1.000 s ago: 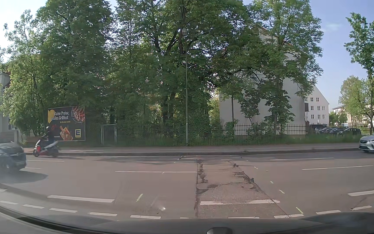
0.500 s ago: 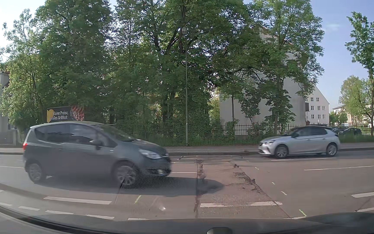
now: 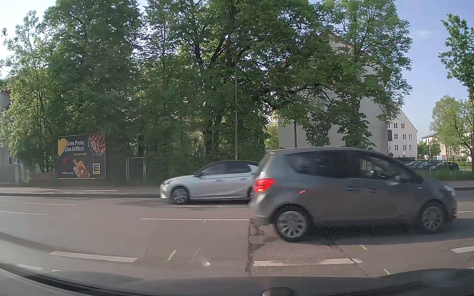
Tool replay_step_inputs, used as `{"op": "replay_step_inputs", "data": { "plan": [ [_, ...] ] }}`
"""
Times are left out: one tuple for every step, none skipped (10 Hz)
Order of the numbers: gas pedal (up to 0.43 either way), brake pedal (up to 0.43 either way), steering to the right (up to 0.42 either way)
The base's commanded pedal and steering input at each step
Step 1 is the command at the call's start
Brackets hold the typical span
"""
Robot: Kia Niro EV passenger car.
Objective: Follow the waypoints while adhering to traffic rules and regulations
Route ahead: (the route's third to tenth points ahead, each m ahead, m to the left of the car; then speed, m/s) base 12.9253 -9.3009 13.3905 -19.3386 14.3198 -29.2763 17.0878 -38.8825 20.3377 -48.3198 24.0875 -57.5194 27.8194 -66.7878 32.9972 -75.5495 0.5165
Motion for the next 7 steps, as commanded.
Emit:
{"op": "replay_step_inputs", "data": {
  "plan": [
    [0.0,0.0,0.003],
    [0.0,0.073,0.003],
    [0.0,0.091,0.003],
    [0.0,0.098,0.003],
    [0.0,0.128,0.003],
    [0.0,0.134,0.004],
    [0.0,0.146,0.004]
  ]
}}
